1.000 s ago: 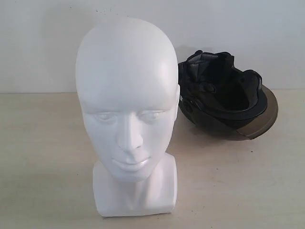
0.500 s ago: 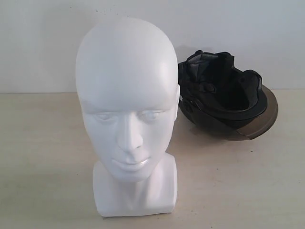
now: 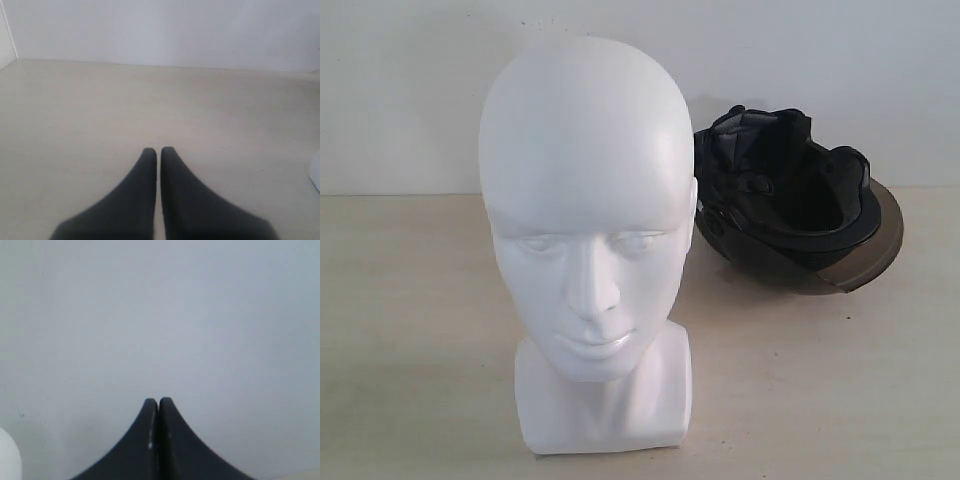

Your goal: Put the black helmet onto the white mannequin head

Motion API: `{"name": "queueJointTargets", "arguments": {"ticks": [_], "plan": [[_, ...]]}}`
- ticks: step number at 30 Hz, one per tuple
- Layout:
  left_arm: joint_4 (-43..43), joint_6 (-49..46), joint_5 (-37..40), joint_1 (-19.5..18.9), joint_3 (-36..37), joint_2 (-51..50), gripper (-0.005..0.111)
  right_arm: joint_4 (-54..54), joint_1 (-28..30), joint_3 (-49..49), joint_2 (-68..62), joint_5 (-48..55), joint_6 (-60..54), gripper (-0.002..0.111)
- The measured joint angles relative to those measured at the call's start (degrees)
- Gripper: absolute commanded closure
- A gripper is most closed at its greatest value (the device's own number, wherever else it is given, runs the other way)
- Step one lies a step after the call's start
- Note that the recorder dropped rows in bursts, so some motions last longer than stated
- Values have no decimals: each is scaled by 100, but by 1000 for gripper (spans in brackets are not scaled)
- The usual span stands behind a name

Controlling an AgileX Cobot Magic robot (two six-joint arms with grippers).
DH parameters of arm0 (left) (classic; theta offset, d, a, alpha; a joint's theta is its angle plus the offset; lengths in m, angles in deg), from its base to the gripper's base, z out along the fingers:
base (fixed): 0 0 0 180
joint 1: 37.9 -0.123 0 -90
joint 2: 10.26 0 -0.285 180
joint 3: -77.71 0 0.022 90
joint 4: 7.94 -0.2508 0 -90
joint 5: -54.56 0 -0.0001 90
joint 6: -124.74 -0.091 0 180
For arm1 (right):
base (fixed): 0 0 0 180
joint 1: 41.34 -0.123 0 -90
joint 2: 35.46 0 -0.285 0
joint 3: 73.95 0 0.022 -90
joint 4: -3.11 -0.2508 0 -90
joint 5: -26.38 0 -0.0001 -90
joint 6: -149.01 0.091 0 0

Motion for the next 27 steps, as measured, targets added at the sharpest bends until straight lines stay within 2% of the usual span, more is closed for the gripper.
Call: {"name": "queueJointTargets", "arguments": {"ticks": [5,9,12,16,19,23,27], "plan": [[0,0,0,0,0,0,102,630,0,1019,-78,502,400,109],[0,0,0,0,0,0,102,752,0,2062,-641,1328,369,109],[0,0,0,0,0,0,102,806,0,2790,-1223,2168,140,109],[0,0,0,0,0,0,102,729,0,3606,-2079,3981,44,109],[0,0,0,0,0,0,102,652,0,3821,-2475,5088,7,109],[0,0,0,0,0,0,102,626,0,3871,-2664,5767,-87,109],[0,0,0,0,0,0,102,-127,9,3869,-2779,6083,-1619,108]]}}
